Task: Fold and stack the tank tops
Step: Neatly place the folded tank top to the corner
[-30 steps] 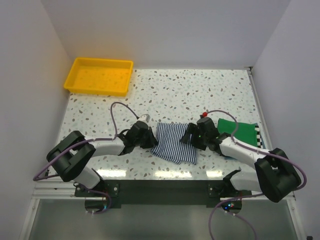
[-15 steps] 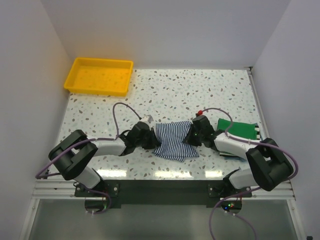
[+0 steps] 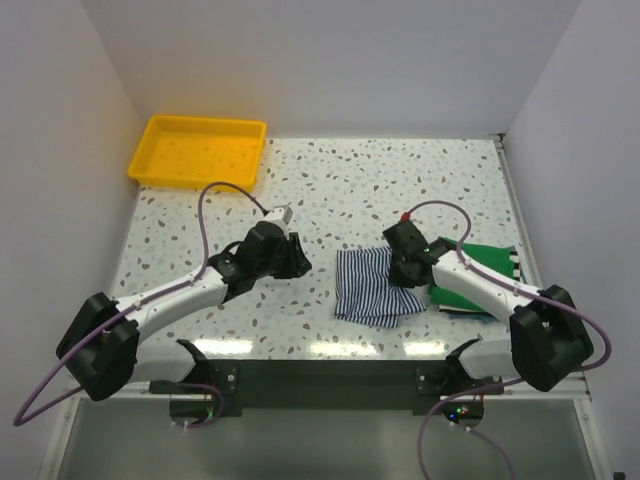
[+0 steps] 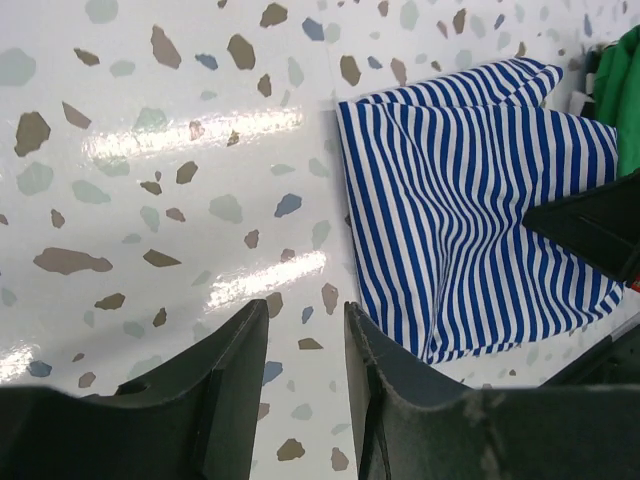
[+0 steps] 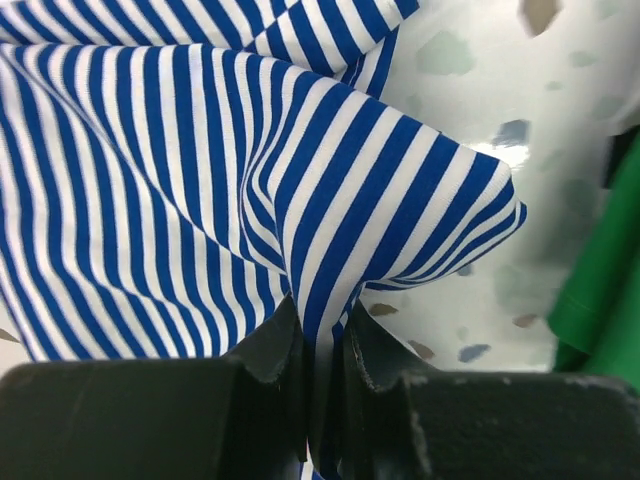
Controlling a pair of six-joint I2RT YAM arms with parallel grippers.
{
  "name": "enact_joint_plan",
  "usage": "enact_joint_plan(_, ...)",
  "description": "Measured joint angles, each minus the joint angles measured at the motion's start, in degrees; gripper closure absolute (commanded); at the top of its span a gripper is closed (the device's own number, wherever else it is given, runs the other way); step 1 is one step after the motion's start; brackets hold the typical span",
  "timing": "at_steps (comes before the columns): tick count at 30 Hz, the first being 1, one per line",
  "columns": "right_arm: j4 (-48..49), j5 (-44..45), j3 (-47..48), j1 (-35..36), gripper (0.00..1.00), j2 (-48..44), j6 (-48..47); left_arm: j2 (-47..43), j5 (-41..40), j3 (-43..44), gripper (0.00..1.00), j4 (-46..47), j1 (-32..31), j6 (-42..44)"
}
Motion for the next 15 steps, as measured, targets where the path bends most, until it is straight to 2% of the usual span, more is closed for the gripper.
enact_joint_plan(8, -12.59, 8.52, 10.38, 0.00, 1.00, -1.95, -3.23, -3.74, 0.85, 2.29, 0.59, -4.48, 1.31, 4.04)
enact_joint_plan(15, -18.86, 12.87, 15.02, -1.90, 1.00, -1.99, -7.06, -3.74, 2.86, 2.29, 0.59, -7.13, 2.60, 6.60)
